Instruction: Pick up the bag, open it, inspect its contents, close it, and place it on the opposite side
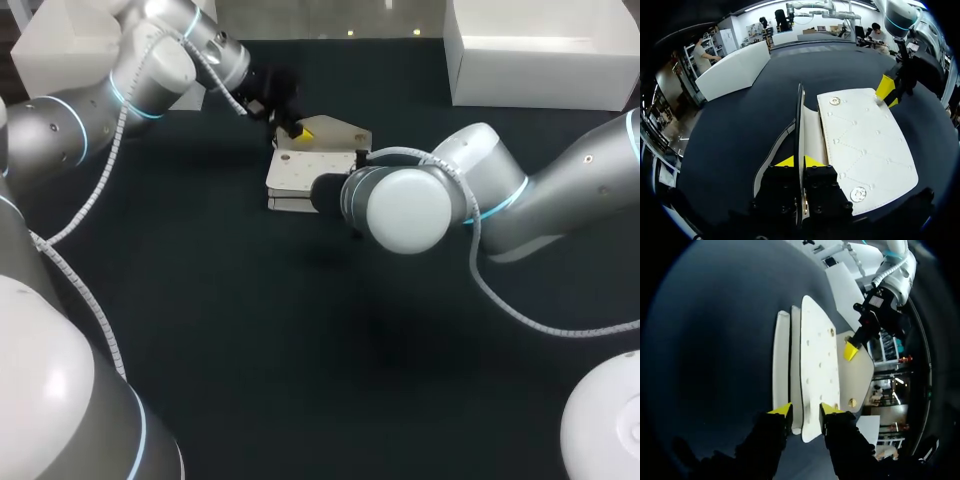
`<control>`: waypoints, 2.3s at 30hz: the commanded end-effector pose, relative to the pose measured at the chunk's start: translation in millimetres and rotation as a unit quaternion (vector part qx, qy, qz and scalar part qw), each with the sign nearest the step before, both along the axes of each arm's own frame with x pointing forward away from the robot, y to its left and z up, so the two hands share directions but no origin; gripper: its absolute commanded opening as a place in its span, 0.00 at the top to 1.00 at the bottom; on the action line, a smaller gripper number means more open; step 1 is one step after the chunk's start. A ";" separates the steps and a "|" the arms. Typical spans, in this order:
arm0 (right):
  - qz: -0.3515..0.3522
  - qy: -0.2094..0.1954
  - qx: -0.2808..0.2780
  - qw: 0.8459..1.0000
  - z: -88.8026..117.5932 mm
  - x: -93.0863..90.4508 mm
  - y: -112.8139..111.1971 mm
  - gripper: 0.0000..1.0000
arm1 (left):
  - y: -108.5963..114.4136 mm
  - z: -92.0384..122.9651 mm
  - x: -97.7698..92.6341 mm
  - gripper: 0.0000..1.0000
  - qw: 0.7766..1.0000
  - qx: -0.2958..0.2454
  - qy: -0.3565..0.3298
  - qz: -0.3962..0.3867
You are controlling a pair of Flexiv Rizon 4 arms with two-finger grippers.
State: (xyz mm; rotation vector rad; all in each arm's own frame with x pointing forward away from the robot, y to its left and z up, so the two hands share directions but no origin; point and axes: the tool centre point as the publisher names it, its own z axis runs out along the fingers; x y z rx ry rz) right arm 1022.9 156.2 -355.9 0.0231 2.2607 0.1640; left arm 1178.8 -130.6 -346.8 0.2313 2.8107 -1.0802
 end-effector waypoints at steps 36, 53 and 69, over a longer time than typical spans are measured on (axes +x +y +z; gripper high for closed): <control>-0.035 0.031 -0.005 0.999 120.3 -20.2 -9.4 1.00 | 9.5 132.0 -68.0 1.00 0.999 0.015 -0.030 0.037; -0.040 0.027 -0.001 0.999 127.0 -10.7 -9.1 1.00 | 10.2 134.1 -71.6 1.00 0.999 0.013 -0.034 0.038; -0.014 0.046 -0.008 0.999 116.1 53.2 4.8 1.00 | 13.0 129.8 -78.7 1.00 0.999 0.001 -0.012 0.040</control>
